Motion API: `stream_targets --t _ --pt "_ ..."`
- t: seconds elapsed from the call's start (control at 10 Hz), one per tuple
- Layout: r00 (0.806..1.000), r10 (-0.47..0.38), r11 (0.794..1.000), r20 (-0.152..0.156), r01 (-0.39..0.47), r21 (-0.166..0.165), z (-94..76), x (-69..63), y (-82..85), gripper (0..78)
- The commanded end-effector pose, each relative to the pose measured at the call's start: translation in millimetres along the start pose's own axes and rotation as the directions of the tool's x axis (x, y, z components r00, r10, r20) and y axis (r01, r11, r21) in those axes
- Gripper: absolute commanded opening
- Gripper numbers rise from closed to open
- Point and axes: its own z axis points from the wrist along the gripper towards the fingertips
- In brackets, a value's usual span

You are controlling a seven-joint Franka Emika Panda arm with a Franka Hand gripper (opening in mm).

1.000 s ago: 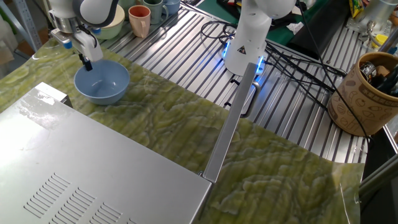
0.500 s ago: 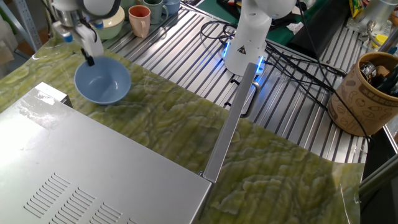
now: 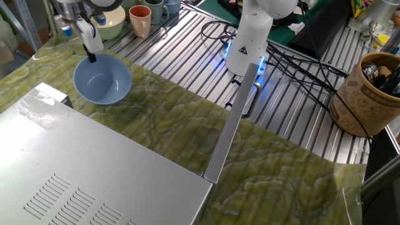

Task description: Put the bowl into the microwave

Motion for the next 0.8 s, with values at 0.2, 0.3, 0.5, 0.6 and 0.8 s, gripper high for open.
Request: stream_targets --t 0.2,0.3,0.5,0.6,0.8 --pt "0.999 0.052 0.997 -0.004 -0.053 -0.056 -1.8 -2.3 1.9 1.1" --pt "0.998 0.06 0.996 -0.004 -0.06 -0.06 -2.9 -5.0 3.3 1.1" --pt "0.997 0.082 0.994 0.003 -0.081 -0.069 -7.2 -16.4 8.5 1.1" --pt "0.997 0.083 0.994 0.005 -0.082 -0.067 -8.7 -20.4 10.2 1.1" --pt "0.997 0.08 0.994 0.0 -0.08 -0.07 -8.7 -20.4 10.2 1.1"
